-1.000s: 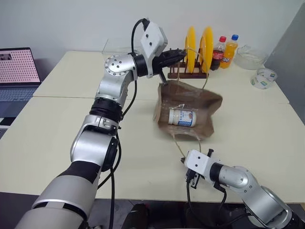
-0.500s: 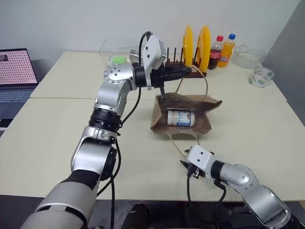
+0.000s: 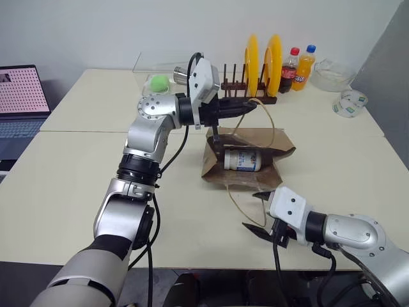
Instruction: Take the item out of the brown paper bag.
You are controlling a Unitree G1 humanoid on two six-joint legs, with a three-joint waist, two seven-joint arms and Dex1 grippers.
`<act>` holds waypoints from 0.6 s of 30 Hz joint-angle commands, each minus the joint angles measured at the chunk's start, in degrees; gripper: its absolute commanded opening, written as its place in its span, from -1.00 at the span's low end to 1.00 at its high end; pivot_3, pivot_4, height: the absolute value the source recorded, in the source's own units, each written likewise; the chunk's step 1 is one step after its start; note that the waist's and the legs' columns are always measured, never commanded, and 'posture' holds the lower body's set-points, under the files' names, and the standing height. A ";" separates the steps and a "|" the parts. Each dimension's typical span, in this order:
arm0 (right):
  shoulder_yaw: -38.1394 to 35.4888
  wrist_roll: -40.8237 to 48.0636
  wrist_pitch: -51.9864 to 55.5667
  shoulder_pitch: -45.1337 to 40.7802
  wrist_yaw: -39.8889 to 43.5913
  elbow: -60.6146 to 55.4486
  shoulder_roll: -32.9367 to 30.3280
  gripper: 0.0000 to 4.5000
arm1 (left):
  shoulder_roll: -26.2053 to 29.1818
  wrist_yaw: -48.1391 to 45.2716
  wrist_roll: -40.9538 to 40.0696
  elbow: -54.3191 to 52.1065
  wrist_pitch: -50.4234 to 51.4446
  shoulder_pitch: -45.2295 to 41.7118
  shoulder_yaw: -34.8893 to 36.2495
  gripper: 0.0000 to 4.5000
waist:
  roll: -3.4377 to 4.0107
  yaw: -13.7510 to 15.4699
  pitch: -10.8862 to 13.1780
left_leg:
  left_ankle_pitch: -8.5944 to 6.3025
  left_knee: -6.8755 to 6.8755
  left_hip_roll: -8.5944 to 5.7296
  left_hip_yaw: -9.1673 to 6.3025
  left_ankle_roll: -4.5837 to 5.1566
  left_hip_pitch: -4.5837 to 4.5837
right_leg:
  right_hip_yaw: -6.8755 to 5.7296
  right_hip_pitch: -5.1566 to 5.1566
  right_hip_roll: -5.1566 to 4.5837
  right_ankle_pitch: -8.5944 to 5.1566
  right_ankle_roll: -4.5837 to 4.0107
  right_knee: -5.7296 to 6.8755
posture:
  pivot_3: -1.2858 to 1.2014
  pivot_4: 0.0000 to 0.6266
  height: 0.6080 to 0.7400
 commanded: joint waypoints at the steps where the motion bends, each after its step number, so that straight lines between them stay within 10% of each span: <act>1: -6.14 9.45 -0.16 -0.60 -1.41 -3.72 1.57 0.65 | -0.16 -0.61 -1.14 -2.70 -0.06 0.20 -0.03 -1.00 | 0.00 -0.01 0.00 | -0.01 0.00 0.00 0.01 0.01 0.00 | 0.01 0.01 0.00 0.00 0.00 0.00 | 0.03 -0.52 1.00; 18: 8.82 -6.37 -0.11 -23.70 -20.18 23.54 10.30 0.82 | -0.01 -1.36 -1.30 -0.79 -0.96 -1.30 0.92 -1.00 | 0.00 -0.84 0.01 | 0.08 -0.02 0.00 0.04 -0.14 -0.06 | 0.04 -0.26 -0.01 -0.01 -0.02 0.26 | 0.03 -0.52 1.00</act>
